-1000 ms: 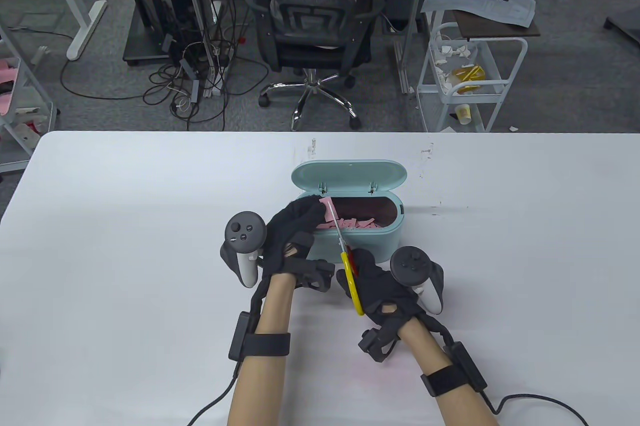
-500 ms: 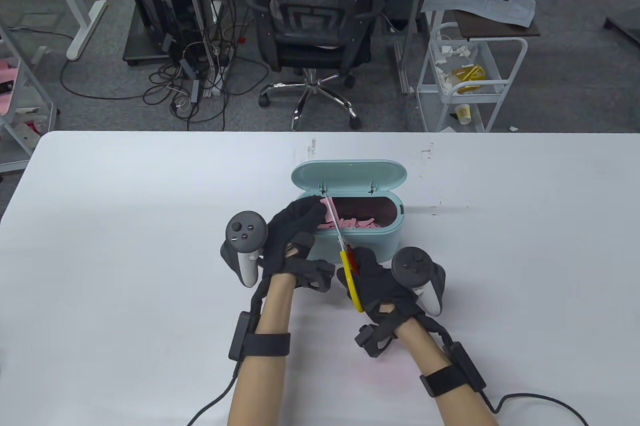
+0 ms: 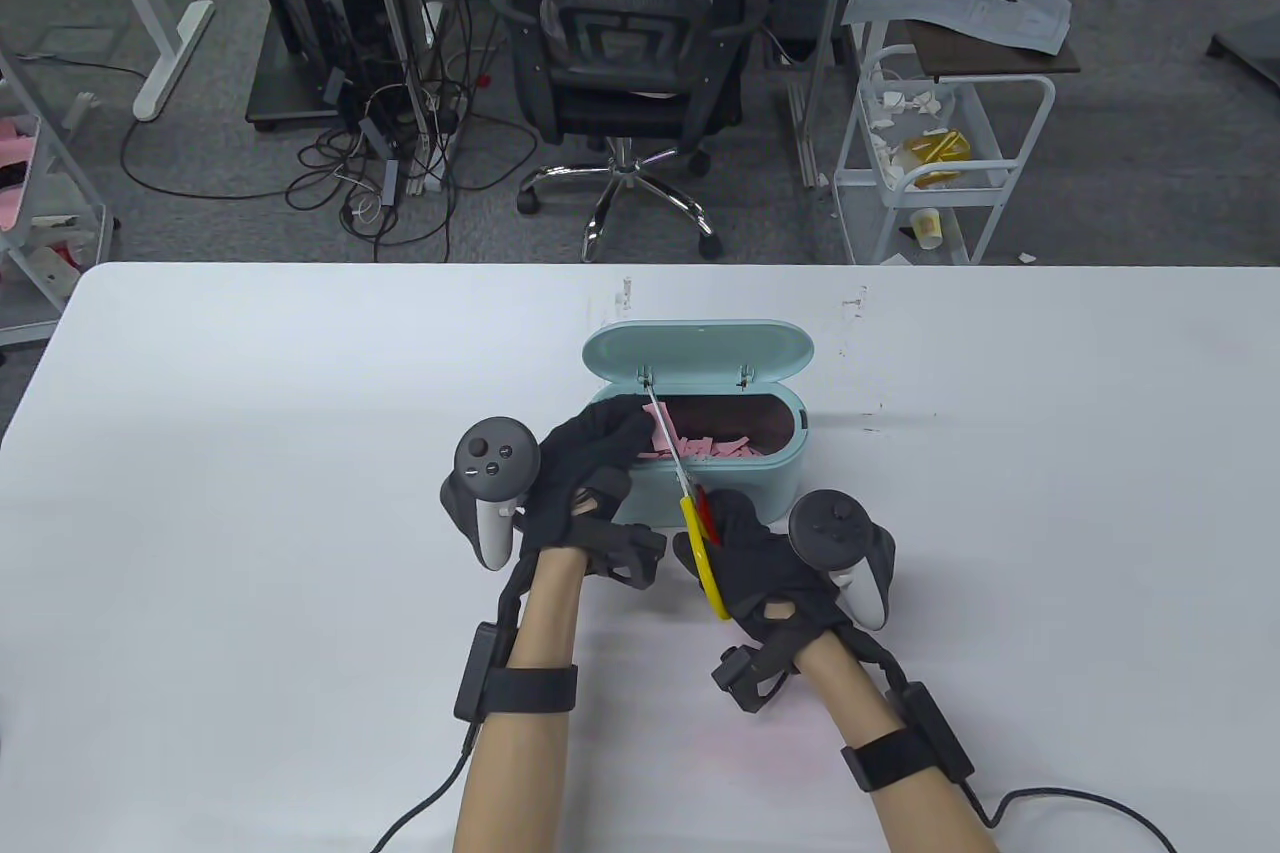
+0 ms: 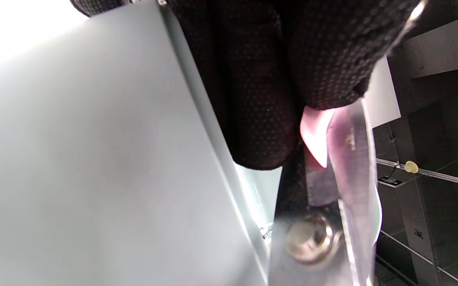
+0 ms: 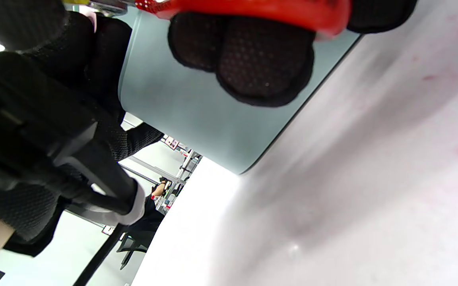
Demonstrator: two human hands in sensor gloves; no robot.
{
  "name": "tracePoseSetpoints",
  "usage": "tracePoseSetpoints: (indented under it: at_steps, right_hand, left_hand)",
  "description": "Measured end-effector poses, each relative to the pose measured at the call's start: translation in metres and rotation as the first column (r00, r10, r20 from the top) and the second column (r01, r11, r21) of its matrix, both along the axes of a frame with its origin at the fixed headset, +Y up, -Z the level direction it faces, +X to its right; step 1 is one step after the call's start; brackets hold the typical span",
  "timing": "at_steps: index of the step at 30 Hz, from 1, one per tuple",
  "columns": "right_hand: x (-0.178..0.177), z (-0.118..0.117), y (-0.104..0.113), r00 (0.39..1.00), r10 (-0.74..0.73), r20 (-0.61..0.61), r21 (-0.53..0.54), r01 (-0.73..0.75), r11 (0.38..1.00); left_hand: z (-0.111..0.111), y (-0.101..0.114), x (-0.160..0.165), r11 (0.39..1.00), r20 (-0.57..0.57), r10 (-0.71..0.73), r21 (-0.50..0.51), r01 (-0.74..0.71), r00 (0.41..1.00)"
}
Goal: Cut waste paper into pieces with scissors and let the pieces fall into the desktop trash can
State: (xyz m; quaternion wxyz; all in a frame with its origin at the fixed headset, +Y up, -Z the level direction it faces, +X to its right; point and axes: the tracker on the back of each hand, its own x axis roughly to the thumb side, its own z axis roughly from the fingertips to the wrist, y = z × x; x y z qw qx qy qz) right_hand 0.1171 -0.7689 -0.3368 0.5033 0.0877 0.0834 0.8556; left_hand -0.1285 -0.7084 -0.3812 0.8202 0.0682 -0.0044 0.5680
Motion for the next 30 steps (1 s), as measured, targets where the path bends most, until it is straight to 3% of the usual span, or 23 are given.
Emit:
tracePoseSetpoints:
  at_steps: [10,17,24,30]
  right_hand:
    - [-0.0007,0.0008,0.0022,1.000,-0.016,0.009,-0.004,0.016,1.000]
    - [0.0019,0.0008,0.0035,0.995,-0.002,0.095,0.058,-0.004,0.998]
    - [0.0071,0.0013,-0.0026,0.994,-0.087,0.067,0.020,0.086,0.996]
    - [0.0041,0.0084,-0.0010,0.998,0.058,0.008,0.019,-0.059,0.998]
  left_hand:
    - [-0.0002,-0.0001,0.0001,1.000,0.000,-0.008,0.003,0.008,1.000]
    - [-0.0002,0.0000,0.0005,1.000,-0.008,-0.007,-0.002,0.007,1.000]
    - [-0.0005,-0.0031,-0.0016,0.999,-0.006,0.049,-0.013,-0.049,0.999]
    - [-0.0004,-0.0060,-0.0035,0.994,-0.013,0.109,-0.026,-0.110,0.994]
